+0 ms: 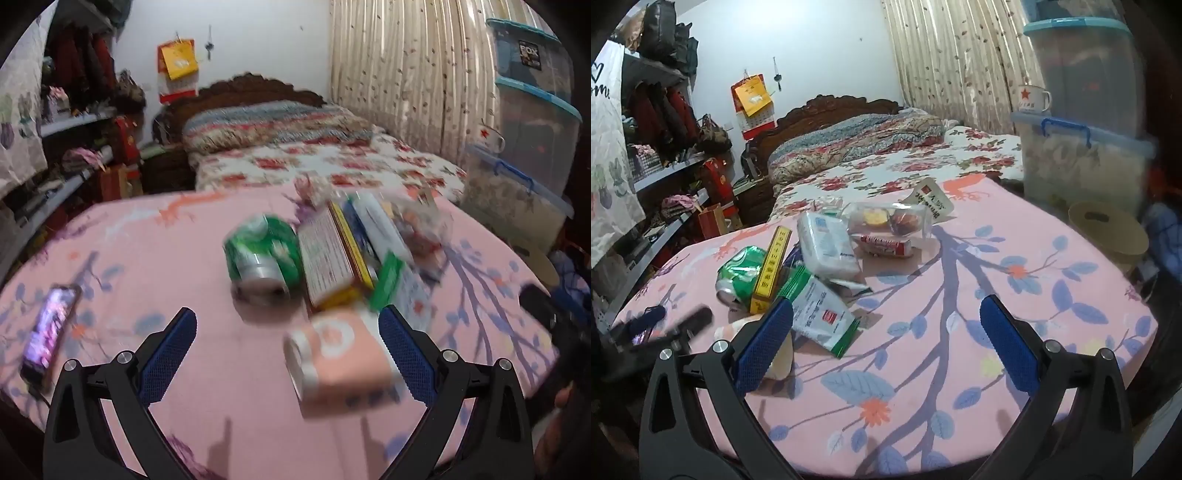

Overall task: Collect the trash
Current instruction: 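Move both grippers toward the pile of trash on the bed, then grasp the pink-white paper cup with left gripper while right grasps green-white packet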

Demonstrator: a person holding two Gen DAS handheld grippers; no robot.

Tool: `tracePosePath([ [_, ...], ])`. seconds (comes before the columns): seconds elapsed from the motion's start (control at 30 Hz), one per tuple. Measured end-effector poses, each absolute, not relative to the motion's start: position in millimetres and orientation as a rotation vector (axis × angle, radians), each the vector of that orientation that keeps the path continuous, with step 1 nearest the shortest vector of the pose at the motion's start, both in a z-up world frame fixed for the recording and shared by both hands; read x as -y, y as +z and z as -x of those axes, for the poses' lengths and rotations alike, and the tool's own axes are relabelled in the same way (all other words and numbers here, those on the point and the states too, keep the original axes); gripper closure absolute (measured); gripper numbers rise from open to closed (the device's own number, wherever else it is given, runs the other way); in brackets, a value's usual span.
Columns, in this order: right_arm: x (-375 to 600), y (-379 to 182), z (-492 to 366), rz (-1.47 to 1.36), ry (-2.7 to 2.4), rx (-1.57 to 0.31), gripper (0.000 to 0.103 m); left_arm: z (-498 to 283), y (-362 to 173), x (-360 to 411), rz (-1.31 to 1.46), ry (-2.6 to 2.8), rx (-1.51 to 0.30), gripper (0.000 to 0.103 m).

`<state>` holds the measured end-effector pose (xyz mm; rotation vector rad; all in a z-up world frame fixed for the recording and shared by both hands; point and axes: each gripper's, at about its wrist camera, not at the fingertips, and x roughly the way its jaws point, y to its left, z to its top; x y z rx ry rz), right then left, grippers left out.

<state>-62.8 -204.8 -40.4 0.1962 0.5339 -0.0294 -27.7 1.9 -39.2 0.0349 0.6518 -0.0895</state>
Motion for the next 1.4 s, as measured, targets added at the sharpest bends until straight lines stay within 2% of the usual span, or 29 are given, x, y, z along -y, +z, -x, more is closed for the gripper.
tracePosePath([
  [0.23,192,-45,72,-0.181,0.130,-0.537,0.003,45,-33,-22,0.074,-0.190,-0.585,0.009],
  [0.53,202,-54,60,-0.218,0.087,-0.580,0.003,24,-27,-42,0.085,-0.102,-0.614,0.009],
  [0.6,203,-54,57,-0.207,0.097,-0.584,0.012,17,-35,-59,0.126,-0.125,-0.669,0.009],
  [0.67,201,-57,52,-0.199,0.127,-0.601,0.037,8,-39,-66,0.157,-0.150,-0.719,0.009],
  [0.77,196,-66,42,-0.202,0.189,-0.658,0.060,-3,-49,-65,0.169,-0.218,-0.781,0.009],
  [0.8,196,-69,38,-0.206,0.207,-0.678,0.062,-7,-51,-62,0.172,-0.249,-0.801,0.009],
  [0.97,188,-79,20,-0.150,0.231,-0.725,0.060,-28,-66,-46,0.162,-0.350,-0.886,0.010],
  [1.0,186,-80,17,-0.138,0.237,-0.735,0.056,-33,-69,-44,0.173,-0.366,-0.912,0.010],
  [1.07,182,-82,8,-0.112,0.245,-0.742,0.032,-36,-75,-43,0.190,-0.378,-0.932,0.010],
  [1.13,174,-85,0,-0.064,0.251,-0.748,0.024,-37,-83,-41,0.194,-0.381,-0.961,0.010],
  [1.33,156,-100,-33,0.002,0.280,-0.810,0.023,-43,-96,-35,0.213,-0.397,-1.014,0.013],
  [1.4,156,-105,-39,-0.018,0.312,-0.828,0.033,-43,-96,-31,0.202,-0.408,-1.016,0.017],
])
